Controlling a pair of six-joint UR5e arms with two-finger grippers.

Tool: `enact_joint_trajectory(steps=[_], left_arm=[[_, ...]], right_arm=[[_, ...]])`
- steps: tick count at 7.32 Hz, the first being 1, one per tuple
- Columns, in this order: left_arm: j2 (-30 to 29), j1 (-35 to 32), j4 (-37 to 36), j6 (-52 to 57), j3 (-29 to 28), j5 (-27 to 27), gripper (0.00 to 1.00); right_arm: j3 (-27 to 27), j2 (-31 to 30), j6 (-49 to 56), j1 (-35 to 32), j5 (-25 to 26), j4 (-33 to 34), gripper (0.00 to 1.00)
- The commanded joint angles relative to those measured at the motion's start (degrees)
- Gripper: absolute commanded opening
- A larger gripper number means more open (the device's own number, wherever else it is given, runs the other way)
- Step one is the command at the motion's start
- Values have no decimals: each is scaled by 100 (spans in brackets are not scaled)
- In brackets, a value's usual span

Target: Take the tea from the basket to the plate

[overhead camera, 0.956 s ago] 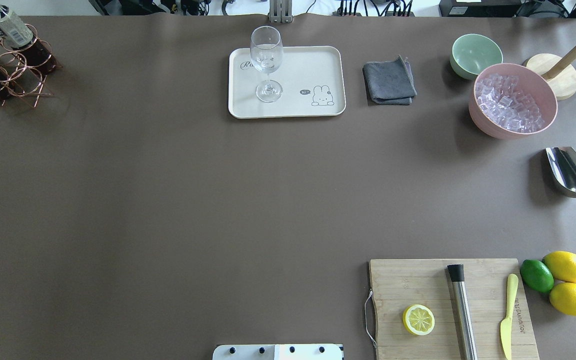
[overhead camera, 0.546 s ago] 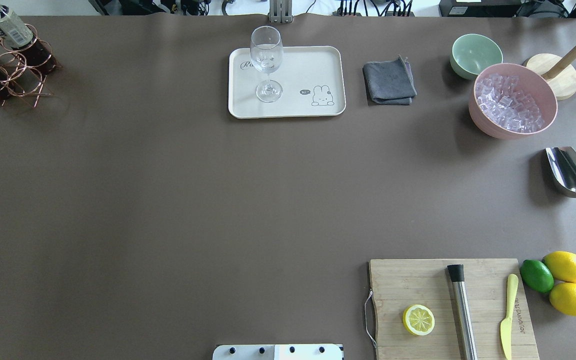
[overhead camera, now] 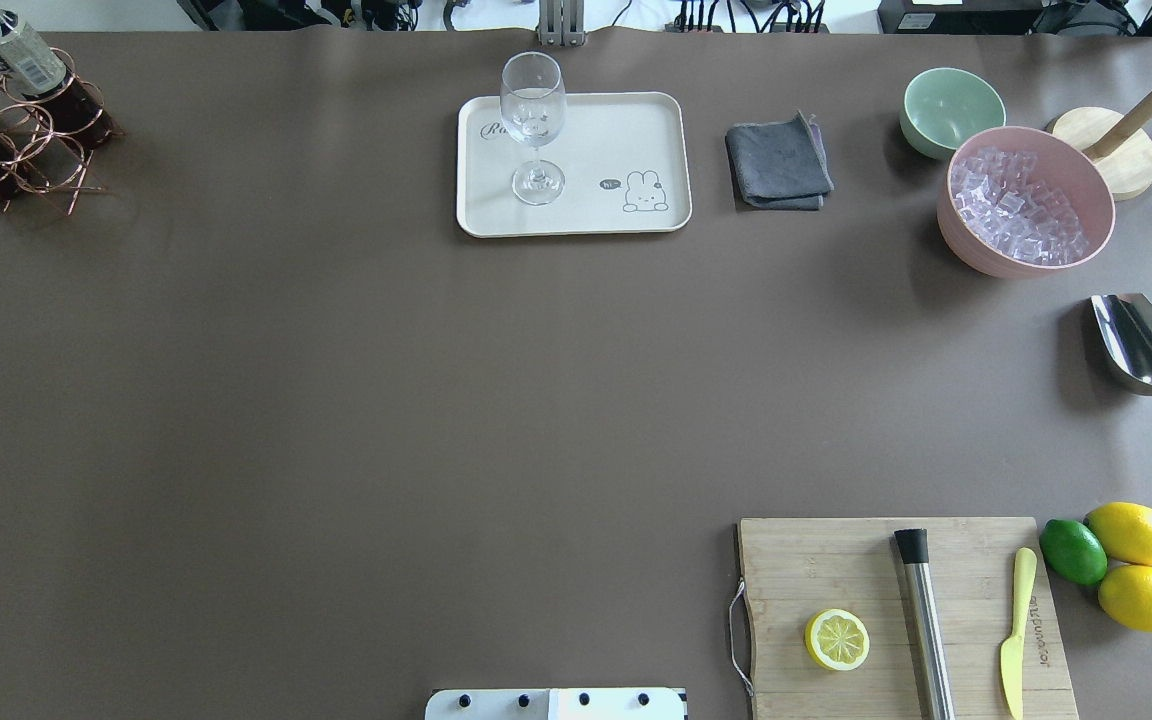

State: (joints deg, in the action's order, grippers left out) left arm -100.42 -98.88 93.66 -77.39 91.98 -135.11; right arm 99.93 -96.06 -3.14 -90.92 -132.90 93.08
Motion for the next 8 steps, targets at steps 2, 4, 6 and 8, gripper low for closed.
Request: enact_joint_trajectory(steps=[2, 4, 6, 8], left_arm=[[-1152, 9, 536, -1379, -1170, 256, 97], [-1558, 271, 1065, -2460, -1743, 266, 97], [-1612, 491, 1486, -3173, -1824, 570, 98], [-1603, 694, 1690, -3466, -1859, 652, 98]], right_arm=[[9, -9, 7, 4, -8, 0, 100], [17, -9, 6, 4, -17, 0, 100], [53, -9, 24, 4, 36, 0, 100], [35, -9, 15, 4, 19, 0, 100]])
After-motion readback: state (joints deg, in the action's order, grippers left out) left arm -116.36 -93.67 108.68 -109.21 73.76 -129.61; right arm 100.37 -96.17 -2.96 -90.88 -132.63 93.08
